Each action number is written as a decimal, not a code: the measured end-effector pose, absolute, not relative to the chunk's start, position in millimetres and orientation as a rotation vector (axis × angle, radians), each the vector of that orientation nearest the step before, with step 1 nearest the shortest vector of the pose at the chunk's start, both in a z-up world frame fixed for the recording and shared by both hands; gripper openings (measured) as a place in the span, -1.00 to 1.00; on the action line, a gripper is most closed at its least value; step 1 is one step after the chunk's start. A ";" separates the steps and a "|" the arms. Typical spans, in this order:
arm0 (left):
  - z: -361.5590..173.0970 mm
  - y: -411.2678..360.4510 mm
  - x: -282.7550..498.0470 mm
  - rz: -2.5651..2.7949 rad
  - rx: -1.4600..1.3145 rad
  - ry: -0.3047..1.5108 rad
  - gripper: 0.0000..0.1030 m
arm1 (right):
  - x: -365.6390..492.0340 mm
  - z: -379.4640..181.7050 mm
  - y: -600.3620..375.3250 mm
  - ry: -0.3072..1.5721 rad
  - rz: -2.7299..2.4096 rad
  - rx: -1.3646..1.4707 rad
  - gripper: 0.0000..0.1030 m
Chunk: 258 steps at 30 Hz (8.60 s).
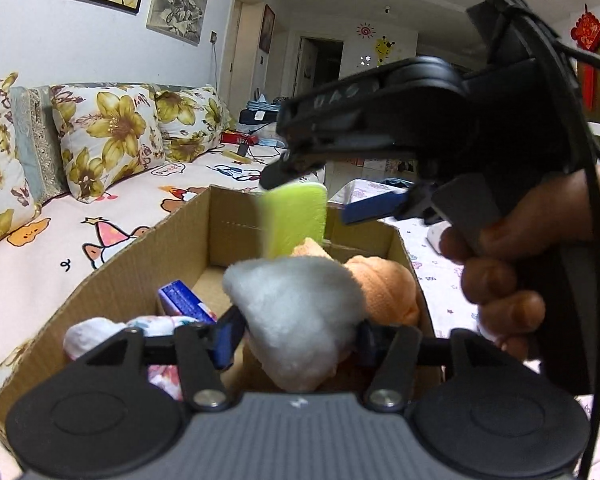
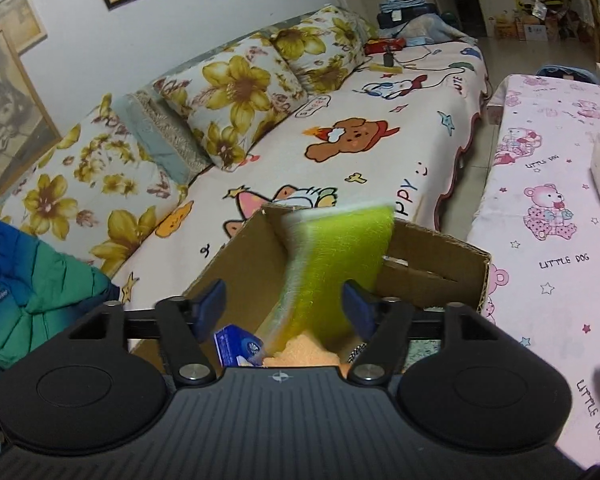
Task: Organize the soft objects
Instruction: 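Open both grippers over the cardboard box to drop the items, then move both tools back over the pink sock and blue slipper, then grasp the pink sock with the left gripper while the right grasps the blue slipper, then carry the pink sock and blue slipper over the cardboard box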
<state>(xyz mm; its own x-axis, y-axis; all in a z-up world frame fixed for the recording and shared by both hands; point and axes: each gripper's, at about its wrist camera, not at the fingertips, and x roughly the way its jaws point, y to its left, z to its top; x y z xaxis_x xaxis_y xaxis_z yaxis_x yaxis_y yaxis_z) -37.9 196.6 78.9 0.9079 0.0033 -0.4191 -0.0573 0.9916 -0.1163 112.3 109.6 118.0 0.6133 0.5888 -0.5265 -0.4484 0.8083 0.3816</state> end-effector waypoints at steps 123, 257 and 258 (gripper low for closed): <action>14.7 34.5 39.6 -0.028 0.193 0.611 0.37 | 52.0 37.3 -75.5 0.563 0.155 0.364 0.38; 107.3 203.5 -40.4 0.273 -0.247 0.230 0.28 | 24.1 121.9 44.0 0.399 0.480 0.001 0.28; 106.7 205.1 -38.8 0.281 -0.250 0.234 0.28 | 26.1 121.4 46.0 0.399 0.483 -0.006 0.28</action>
<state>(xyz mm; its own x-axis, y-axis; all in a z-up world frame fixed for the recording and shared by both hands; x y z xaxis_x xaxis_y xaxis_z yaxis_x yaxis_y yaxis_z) -38.8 205.1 106.7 0.9343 0.2427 -0.2609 -0.3004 0.9304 -0.2100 26.1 46.0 121.4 0.8099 0.4508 -0.3752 -0.4531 0.8871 0.0877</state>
